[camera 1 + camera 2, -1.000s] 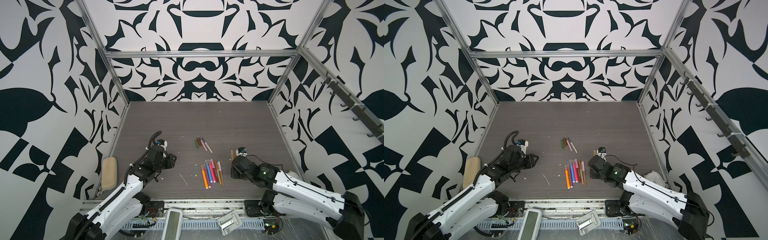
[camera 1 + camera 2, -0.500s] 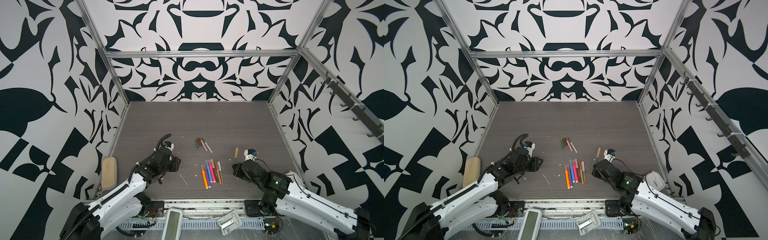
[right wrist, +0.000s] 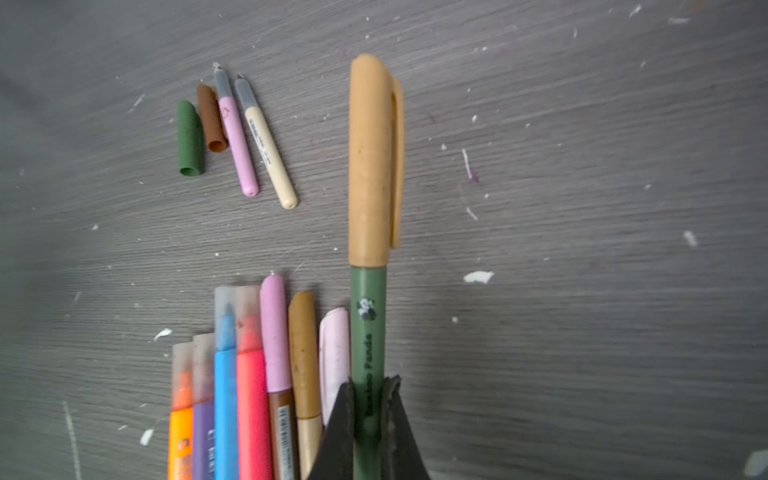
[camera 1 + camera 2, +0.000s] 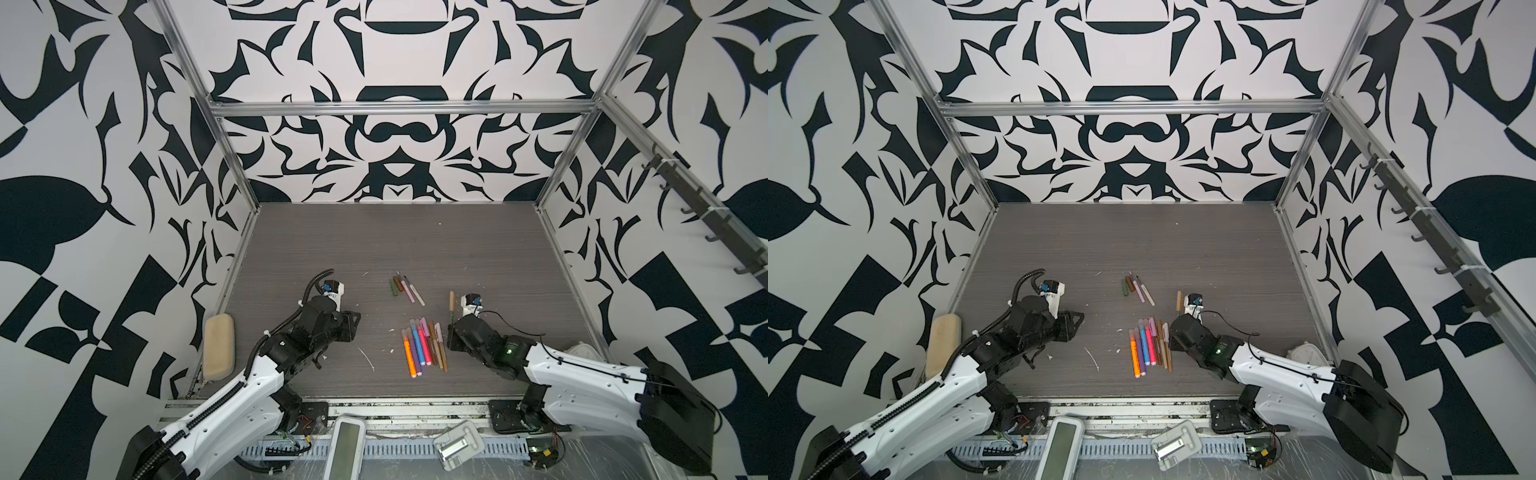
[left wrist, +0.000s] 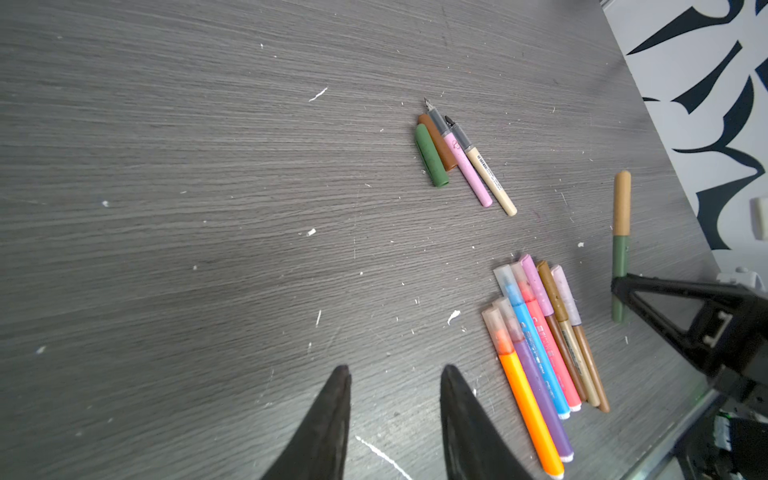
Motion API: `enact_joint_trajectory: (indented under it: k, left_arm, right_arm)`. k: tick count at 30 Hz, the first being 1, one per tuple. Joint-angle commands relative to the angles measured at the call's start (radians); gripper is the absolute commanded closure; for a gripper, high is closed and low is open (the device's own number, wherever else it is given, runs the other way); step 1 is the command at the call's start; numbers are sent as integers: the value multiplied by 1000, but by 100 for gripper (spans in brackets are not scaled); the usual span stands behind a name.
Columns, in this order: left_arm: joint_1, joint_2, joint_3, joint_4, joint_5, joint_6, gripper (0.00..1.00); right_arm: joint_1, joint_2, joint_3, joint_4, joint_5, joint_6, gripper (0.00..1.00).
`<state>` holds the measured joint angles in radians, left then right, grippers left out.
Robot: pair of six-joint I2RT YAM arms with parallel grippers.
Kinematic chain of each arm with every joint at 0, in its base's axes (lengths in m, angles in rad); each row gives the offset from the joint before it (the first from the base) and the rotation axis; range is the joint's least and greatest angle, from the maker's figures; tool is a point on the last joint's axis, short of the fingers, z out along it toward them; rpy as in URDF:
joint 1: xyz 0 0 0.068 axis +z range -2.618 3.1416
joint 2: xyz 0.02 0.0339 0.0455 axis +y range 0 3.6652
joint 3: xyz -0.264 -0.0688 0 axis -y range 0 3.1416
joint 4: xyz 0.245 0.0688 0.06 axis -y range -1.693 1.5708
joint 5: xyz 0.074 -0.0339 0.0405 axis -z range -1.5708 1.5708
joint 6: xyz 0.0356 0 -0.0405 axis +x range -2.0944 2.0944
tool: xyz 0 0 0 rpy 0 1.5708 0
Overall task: Open the pen caps
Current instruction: 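Lift the tan-capped green pen with the right gripper while the left gripper waits, then move the left gripper to the tan cap and close on it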
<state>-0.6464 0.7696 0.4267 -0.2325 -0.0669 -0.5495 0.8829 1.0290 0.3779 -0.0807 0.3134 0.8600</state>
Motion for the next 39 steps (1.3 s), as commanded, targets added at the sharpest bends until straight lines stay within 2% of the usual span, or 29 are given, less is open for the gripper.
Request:
enact_joint_trajectory:
  k: [1, 4, 6, 12, 16, 19, 23, 26, 28, 30, 32, 33, 34, 39]
  left_arm:
    - [-2, -52, -32, 3, -33, -3, 63]
    - [-2, -68, -36, -2, -45, -7, 62]
    - [-2, -62, -33, -2, -44, -7, 61]
    - [-2, 8, -13, 2, -31, -5, 61]
    - [-2, 34, -4, 0, -42, -6, 63]
    - [-2, 22, -6, -7, -28, -4, 63]
    - [-2, -23, -24, -8, -65, -19, 60]
    - [-2, -9, -9, -9, -29, -29, 57]
    - [-2, 37, 40, -39, 27, -67, 55]
    - [-2, 92, 81, -18, 132, -118, 53]
    - [-2, 157, 102, 60, 245, -178, 53]
    - [-2, 191, 102, 120, 290, -214, 52]
    - [-4, 229, 105, 168, 313, -250, 52]
    - [-54, 393, 180, 296, 333, -342, 52]
  right_arm:
    - [-22, -54, 32, 84, -32, -92, 100]
    - [-90, -107, -7, 142, -170, -93, 100]
    - [-117, -152, -35, 169, -209, -84, 100]
    - [-163, -305, 0, 14, -211, -126, 100]
    - [-182, -368, 9, -6, -202, -104, 100]
    - [-181, -383, -61, 33, -192, -13, 100]
    - [-174, -359, -230, 274, -263, 112, 100]
    - [-167, -398, -212, 246, -279, 130, 100]
    - [-134, -378, -179, 219, -261, 89, 100]
    - [-106, -306, -206, 274, -226, 68, 100]
    - [-106, -225, -210, 371, -267, 32, 100]
    - [-110, -207, -167, 325, -286, -6, 100]
    - [-106, -195, -98, 256, -291, -50, 100]
    - [-85, -51, -57, 343, -434, -116, 100]
